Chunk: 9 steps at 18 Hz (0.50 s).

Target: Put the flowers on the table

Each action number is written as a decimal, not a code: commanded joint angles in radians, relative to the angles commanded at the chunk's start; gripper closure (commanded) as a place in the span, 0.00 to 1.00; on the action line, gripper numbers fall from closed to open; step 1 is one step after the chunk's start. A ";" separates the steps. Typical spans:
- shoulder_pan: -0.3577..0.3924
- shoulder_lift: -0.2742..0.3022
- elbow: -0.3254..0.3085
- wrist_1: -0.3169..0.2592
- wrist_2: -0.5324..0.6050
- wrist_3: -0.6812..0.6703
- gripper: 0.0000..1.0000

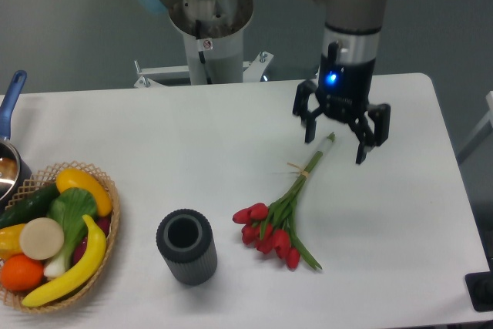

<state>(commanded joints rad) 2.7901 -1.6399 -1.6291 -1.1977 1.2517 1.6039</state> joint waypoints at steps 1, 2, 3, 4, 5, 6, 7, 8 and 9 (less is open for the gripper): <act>0.020 0.012 -0.002 -0.028 -0.002 0.066 0.00; 0.044 0.025 -0.005 -0.046 -0.002 0.121 0.00; 0.067 0.032 -0.009 -0.060 -0.003 0.160 0.00; 0.086 0.037 -0.011 -0.069 -0.005 0.180 0.00; 0.097 0.046 -0.015 -0.077 -0.011 0.185 0.00; 0.106 0.048 -0.015 -0.080 -0.012 0.185 0.00; 0.106 0.048 -0.015 -0.080 -0.014 0.185 0.00; 0.106 0.048 -0.017 -0.080 -0.012 0.185 0.00; 0.106 0.048 -0.018 -0.079 -0.012 0.185 0.00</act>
<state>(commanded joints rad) 2.8962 -1.5923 -1.6475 -1.2763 1.2395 1.7886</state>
